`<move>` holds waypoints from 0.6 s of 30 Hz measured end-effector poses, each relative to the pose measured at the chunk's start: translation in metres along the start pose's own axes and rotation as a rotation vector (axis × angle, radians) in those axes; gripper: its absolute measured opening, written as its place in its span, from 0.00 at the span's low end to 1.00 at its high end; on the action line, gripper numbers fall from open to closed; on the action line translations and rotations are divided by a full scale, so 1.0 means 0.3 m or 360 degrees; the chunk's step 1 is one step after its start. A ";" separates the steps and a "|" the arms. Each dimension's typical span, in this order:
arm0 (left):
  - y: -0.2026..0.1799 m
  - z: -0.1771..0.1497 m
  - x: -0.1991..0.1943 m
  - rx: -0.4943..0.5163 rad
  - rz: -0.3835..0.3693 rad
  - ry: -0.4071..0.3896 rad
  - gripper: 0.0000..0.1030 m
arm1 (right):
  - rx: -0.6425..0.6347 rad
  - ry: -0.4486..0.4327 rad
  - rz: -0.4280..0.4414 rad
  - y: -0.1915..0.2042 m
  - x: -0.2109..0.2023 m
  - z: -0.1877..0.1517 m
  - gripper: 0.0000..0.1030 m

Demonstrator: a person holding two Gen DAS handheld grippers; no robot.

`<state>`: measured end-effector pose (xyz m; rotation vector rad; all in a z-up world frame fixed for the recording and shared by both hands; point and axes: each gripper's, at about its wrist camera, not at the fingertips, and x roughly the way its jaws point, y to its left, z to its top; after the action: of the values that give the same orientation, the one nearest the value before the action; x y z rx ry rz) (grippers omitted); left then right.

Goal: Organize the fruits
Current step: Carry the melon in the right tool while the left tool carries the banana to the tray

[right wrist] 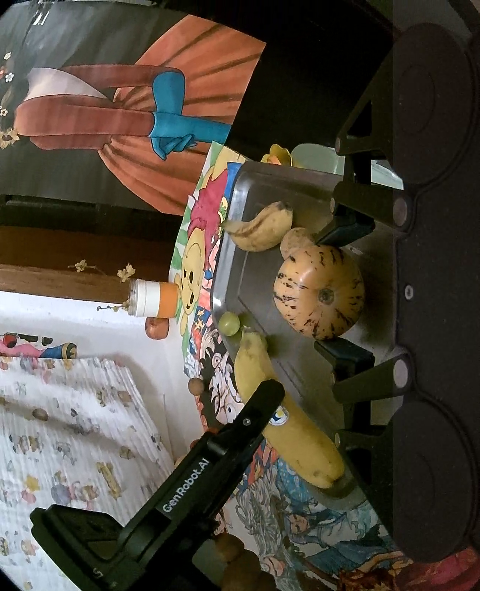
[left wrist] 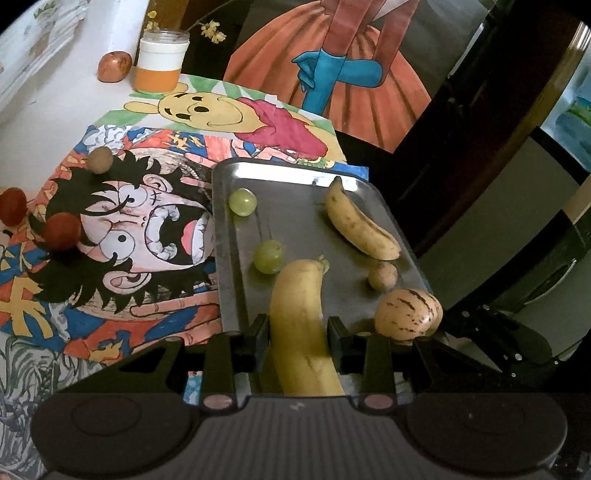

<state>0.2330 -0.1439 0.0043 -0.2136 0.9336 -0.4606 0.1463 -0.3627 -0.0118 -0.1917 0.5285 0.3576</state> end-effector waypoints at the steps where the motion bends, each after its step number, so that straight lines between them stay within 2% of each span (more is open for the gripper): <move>1: 0.001 -0.001 0.003 0.0002 0.0011 0.0001 0.36 | 0.0002 -0.0003 -0.0003 0.000 0.001 0.000 0.54; 18: 0.021 -0.003 0.015 -0.0047 0.0019 0.0022 0.37 | 0.0029 -0.0015 -0.0013 -0.004 -0.002 -0.002 0.55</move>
<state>0.2363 -0.1404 -0.0019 -0.2320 0.9550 -0.4381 0.1460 -0.3641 -0.0120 -0.1744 0.5211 0.3456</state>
